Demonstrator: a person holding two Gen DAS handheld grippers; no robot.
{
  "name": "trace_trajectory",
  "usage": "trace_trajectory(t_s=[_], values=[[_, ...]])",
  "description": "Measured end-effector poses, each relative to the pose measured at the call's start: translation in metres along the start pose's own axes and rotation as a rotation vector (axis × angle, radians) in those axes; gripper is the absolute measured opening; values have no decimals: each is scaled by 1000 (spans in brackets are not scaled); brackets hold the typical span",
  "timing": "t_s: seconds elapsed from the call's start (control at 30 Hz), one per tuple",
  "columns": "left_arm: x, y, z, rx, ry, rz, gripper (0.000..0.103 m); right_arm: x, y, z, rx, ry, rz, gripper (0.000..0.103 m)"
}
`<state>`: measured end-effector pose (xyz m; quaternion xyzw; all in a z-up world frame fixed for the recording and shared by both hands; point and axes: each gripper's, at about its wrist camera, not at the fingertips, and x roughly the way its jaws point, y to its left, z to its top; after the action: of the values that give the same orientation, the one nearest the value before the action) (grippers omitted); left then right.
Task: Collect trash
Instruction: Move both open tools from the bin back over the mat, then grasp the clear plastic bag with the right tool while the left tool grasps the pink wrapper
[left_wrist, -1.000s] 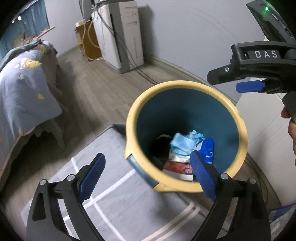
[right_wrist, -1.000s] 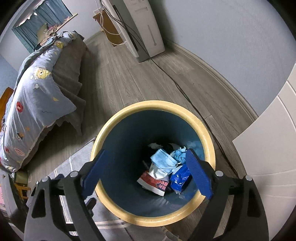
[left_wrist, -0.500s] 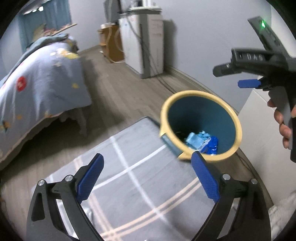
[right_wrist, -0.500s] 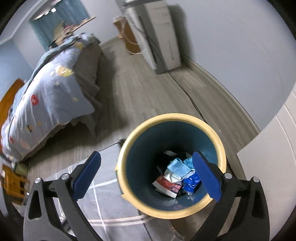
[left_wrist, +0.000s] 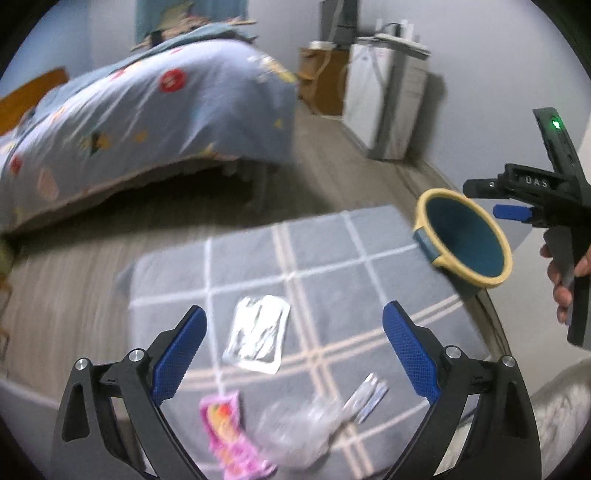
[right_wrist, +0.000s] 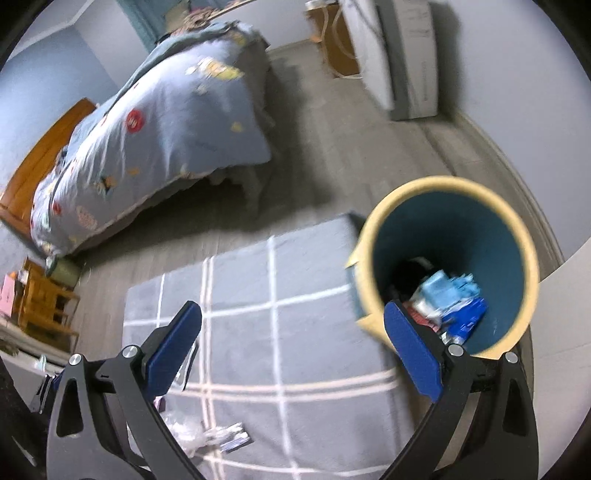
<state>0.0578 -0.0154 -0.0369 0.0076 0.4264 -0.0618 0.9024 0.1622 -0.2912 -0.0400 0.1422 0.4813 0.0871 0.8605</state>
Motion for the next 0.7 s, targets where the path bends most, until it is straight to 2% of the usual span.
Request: trace_trajectory(t_s=[0.23,0.33,0.47,0.6,0.67,0.7], values=[[3,61,-58,-111,64,98,95,28,55,-46,-44,75,1,97],[13,83,-79,-151,114,112,95,32,71,-60,-94,77,-19,97],[33,91,-95,-155,201,107,92,41,85,-83,-121,110,-20,97],[41,82,-99,-118,215,98,89,53,88,-110,-112,161,-59,96],[44,79,-100,-118,229,76,85,60,87,-124,-109,202,-88,82],[45,76,-101,-111,235,77,84,64,86,-130,-105,228,-97,78]])
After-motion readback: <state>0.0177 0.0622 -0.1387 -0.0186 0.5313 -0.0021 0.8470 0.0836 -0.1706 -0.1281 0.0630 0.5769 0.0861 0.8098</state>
